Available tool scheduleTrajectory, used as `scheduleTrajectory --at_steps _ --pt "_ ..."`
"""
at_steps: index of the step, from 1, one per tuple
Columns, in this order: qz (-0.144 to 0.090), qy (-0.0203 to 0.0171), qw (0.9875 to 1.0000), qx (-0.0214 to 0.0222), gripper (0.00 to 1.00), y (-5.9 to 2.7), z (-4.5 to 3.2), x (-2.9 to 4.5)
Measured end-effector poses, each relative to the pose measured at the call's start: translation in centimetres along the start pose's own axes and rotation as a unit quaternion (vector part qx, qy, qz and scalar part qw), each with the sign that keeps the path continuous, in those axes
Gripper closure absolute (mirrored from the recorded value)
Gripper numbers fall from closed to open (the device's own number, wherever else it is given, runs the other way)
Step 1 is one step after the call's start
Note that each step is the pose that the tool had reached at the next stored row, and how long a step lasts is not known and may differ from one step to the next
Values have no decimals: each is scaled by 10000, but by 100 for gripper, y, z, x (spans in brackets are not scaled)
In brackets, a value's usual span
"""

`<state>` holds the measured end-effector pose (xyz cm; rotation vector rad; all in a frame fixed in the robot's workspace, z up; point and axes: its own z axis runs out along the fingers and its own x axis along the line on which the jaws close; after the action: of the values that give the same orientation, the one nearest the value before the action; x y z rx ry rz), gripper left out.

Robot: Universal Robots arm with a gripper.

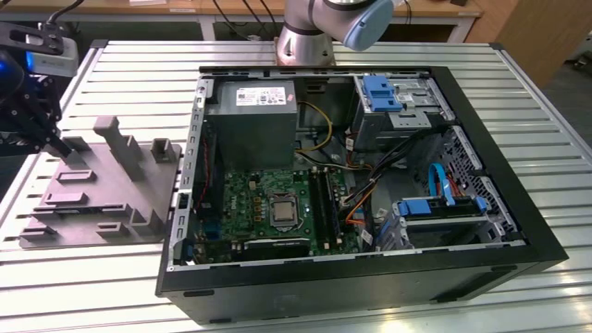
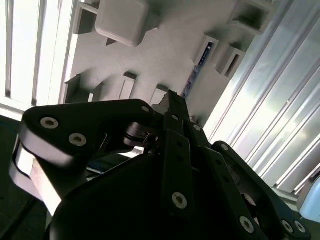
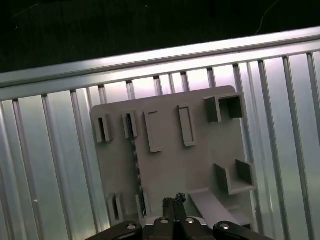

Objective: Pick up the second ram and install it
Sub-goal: 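Pick up the second ram and move it above second insertion slot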

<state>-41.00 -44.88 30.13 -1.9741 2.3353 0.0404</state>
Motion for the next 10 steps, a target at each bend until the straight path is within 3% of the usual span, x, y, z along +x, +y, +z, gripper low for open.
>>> scheduleTrajectory --at_steps 4,10 --pt "-332 -9 9994 -27 90 1 7 1" --pt "-395 -12 9992 -32 90 0 8 1"
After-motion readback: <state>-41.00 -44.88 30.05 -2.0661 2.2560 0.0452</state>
